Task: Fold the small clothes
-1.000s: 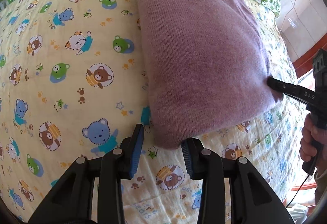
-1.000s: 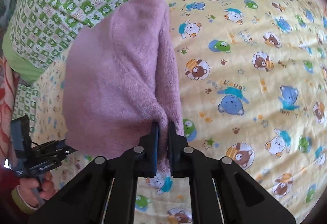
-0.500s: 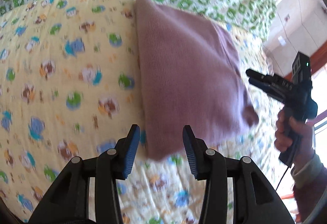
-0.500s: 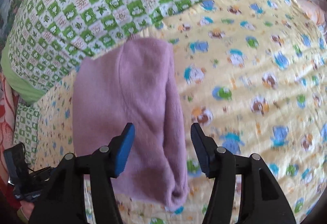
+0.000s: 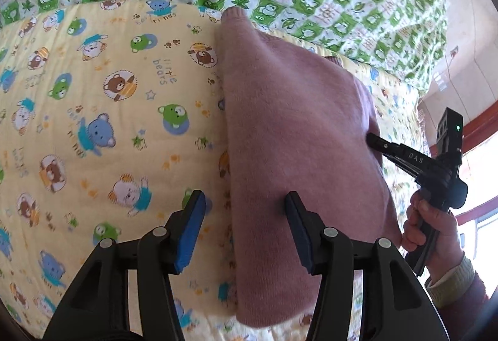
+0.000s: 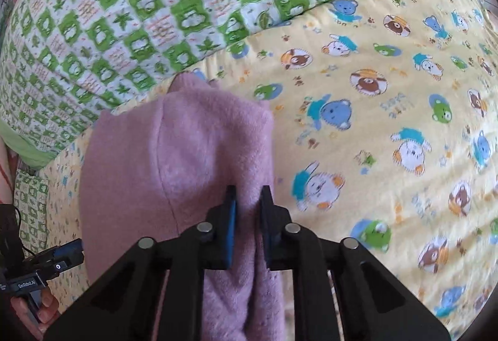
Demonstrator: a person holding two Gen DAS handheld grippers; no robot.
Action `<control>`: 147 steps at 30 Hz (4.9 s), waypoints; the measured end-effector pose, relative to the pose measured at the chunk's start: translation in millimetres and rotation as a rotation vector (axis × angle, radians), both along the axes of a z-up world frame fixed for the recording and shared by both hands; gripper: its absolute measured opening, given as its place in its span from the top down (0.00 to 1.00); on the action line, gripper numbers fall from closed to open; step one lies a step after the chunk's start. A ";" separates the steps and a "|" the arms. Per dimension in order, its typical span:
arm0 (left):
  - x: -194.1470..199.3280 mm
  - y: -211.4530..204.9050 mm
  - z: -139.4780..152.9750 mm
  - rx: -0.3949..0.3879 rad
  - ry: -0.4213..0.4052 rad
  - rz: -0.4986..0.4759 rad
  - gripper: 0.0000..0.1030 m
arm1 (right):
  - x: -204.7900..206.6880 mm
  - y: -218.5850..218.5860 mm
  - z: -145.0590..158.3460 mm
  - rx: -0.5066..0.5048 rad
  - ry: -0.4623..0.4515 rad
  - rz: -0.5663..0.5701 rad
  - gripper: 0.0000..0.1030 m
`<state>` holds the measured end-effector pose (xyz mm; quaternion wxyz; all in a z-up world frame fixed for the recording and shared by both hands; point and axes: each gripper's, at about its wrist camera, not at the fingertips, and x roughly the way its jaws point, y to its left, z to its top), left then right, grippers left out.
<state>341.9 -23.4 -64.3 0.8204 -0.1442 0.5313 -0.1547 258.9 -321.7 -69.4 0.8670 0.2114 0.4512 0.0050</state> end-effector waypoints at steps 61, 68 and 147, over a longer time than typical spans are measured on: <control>-139.4 189.8 -43.9 -0.317 0.034 0.317 0.67 | -55.5 199.9 -35.9 0.517 0.127 0.379 0.75; -135.2 192.7 -50.5 -0.295 0.049 0.308 0.59 | -49.1 193.8 -53.2 0.513 0.155 0.370 0.73; -265.2 152.1 -12.4 0.102 0.028 0.190 0.47 | -194.1 188.6 26.4 0.064 0.024 0.292 0.66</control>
